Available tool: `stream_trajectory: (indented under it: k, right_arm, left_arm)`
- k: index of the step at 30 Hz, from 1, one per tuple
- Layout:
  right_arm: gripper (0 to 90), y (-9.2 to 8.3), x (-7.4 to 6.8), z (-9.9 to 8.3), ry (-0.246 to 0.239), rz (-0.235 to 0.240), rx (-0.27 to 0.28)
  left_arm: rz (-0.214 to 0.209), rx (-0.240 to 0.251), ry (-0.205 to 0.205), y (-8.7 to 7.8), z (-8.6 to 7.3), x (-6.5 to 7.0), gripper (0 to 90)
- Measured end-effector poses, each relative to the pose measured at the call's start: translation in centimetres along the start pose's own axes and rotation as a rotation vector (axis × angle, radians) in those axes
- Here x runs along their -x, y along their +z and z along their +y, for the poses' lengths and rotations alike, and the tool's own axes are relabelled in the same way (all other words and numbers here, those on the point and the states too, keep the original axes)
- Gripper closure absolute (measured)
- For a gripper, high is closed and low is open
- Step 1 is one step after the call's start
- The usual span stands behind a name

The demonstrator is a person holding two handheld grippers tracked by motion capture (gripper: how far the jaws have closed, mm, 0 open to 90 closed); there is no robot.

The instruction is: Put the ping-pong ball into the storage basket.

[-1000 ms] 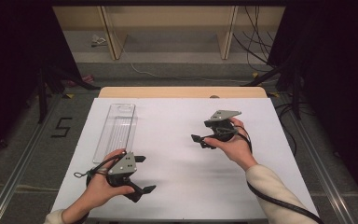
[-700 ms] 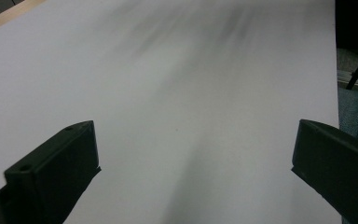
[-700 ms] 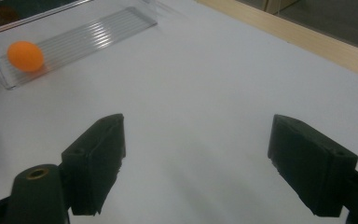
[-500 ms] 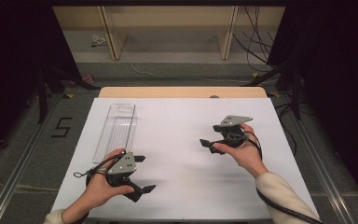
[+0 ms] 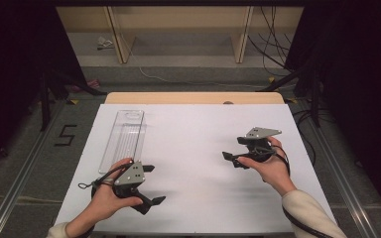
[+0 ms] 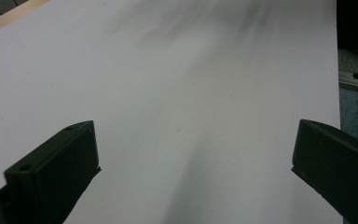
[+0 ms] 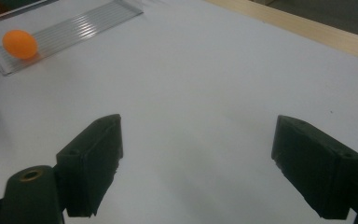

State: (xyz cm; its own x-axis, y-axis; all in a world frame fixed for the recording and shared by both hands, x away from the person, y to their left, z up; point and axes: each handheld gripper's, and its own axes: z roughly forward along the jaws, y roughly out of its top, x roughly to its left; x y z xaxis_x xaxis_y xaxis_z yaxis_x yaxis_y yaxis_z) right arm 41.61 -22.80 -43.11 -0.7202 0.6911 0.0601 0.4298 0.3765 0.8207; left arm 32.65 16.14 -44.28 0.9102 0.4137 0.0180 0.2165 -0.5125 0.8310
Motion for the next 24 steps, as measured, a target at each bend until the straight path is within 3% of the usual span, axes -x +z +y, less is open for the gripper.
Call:
stream_trajectory:
  k: [24]
  right_arm:
    - [17.0,-2.9,-0.2,-2.3,0.015,-0.020,0.003]
  left_arm:
    - [0.005,0.002,-0.001,-0.1,0.0,-0.1,0.0]
